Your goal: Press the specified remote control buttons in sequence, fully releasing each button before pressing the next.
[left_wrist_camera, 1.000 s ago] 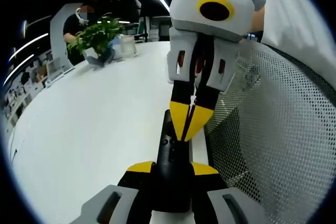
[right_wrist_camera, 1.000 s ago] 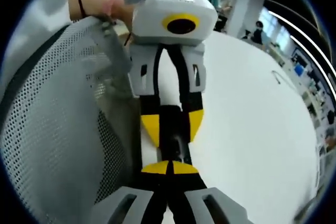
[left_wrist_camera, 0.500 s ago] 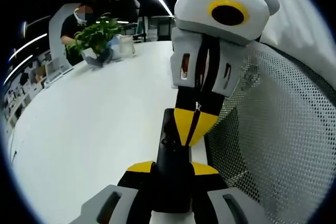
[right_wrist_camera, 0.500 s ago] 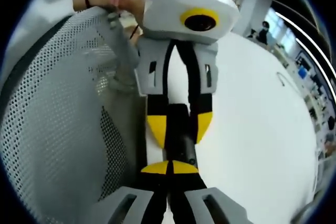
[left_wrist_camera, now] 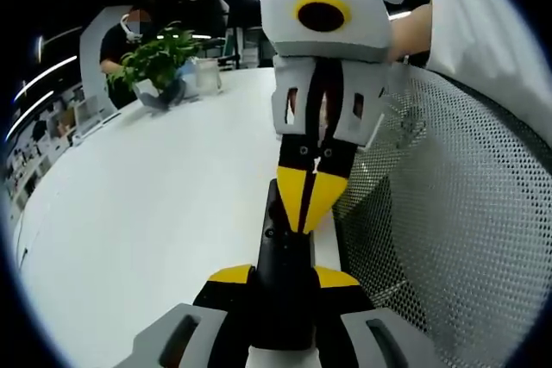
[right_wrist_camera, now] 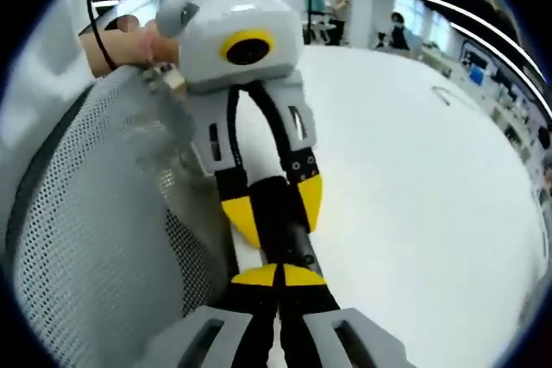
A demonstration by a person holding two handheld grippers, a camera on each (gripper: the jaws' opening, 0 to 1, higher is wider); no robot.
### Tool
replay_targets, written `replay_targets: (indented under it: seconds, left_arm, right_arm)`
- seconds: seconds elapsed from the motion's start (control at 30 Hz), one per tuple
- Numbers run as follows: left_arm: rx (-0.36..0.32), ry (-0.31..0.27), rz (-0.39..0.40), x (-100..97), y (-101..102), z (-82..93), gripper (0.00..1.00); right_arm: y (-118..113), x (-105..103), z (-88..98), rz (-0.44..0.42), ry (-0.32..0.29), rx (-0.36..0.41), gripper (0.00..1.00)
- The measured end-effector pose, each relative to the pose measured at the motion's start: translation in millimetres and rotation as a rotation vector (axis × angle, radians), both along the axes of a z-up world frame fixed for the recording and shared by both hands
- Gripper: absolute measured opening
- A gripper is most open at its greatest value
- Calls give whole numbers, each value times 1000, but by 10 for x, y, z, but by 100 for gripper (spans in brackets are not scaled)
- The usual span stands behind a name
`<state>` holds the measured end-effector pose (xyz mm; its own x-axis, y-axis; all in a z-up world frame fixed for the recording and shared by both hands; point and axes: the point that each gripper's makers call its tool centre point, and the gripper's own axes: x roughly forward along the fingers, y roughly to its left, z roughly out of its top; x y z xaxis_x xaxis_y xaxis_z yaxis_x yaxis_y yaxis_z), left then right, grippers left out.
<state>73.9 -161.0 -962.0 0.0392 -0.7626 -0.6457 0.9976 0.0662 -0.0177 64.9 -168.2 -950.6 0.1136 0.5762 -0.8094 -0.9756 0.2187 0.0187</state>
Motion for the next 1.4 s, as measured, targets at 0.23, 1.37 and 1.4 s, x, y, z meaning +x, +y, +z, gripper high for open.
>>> replay_targets:
  seconds: [0.23, 1.37, 1.4]
  left_arm:
    - [-1, 0, 0, 1, 1, -1, 25]
    - [-7, 0, -4, 7, 5, 10, 25]
    - [-7, 0, -4, 7, 5, 10, 25]
  right_arm:
    - [-3, 48, -35, 54, -37, -54, 0]
    - [12, 179, -38, -11, 132, -56, 0]
    - [15, 185, -40, -16, 139, -62, 0]
